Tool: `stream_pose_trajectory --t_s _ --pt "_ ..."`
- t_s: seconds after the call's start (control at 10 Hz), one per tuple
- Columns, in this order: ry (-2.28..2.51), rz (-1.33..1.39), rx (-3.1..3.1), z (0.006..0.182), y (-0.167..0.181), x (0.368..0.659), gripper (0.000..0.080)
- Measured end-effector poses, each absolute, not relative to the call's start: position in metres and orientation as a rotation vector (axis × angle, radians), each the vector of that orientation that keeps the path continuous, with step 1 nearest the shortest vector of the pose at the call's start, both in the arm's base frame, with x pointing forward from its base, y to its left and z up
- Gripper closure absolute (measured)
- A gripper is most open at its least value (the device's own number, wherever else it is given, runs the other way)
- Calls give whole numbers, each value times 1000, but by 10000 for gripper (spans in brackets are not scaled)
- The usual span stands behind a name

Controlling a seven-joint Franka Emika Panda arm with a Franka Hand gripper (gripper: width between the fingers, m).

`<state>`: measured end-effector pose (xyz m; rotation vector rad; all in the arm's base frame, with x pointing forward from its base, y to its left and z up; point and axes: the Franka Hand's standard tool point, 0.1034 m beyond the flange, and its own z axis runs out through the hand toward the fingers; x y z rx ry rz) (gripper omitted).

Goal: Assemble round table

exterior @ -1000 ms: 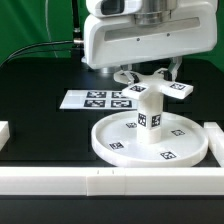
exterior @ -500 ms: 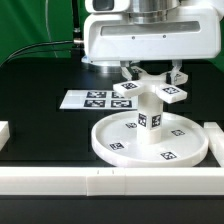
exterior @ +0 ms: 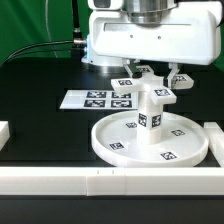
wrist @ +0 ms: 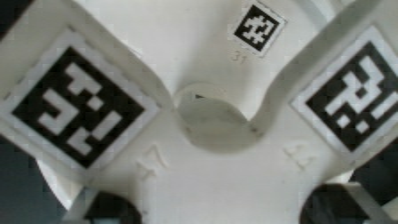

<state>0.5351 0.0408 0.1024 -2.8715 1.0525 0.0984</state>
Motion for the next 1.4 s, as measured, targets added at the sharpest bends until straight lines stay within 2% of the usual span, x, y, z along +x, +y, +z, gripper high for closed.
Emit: stream_pose_trajectory --t_s 0.4,0.9,1.4 --pt "1543 110 -2614 101 39 537 357" --pt "1806 119 -2435 102 39 539 357" --pt "2328 88 -1844 101 39 541 357"
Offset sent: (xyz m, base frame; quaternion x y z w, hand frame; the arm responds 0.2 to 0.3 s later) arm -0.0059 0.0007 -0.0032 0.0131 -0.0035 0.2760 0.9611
